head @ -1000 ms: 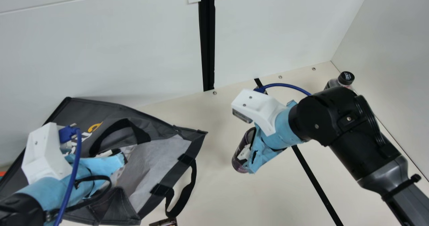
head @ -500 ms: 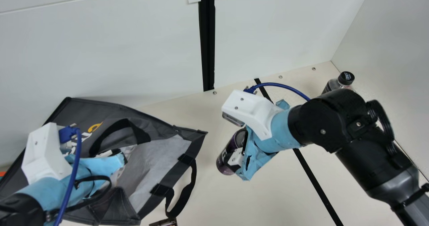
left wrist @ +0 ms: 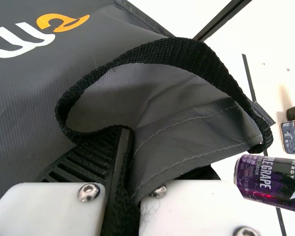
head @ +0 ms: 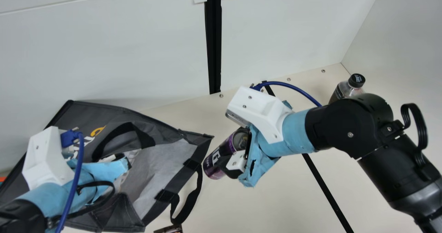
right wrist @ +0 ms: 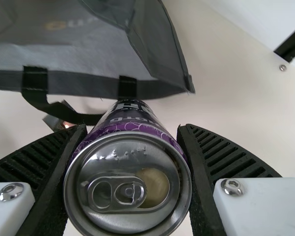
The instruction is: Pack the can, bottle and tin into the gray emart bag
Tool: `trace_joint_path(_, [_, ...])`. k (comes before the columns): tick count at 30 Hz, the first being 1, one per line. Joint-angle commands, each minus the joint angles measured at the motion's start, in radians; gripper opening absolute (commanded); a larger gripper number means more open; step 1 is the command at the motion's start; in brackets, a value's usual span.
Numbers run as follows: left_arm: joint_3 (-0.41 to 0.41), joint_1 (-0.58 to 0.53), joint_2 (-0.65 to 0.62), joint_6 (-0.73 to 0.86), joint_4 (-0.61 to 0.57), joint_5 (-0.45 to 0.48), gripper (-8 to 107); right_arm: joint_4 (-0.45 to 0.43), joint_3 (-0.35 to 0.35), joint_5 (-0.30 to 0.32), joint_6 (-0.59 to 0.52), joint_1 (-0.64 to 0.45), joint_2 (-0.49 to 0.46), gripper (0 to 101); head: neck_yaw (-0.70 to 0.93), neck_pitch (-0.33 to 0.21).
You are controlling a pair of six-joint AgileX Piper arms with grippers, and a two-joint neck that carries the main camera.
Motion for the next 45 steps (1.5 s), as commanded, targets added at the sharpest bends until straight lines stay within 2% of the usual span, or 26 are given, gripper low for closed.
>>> trace_joint_path(1, [0.0, 0.0, 0.0, 0.0, 0.0, 0.0, 10, 0.034, 0.008, -0.011, -0.012, 0.001, -0.003, 0, -0.001, -0.023])
trace_joint_path(27, [0.0, 0.0, 0.0, 0.0, 0.0, 0.0, 10, 0.283, 0.121, -0.228, -0.171, 0.088, -0.03, 0, -0.001, -0.023])
trace_joint_path(45, [0.0, 0.0, 0.0, 0.0, 0.0, 0.0, 10, 0.407, 0.265, -0.407, -0.366, 0.143, -0.041, 0, -0.001, -0.023])
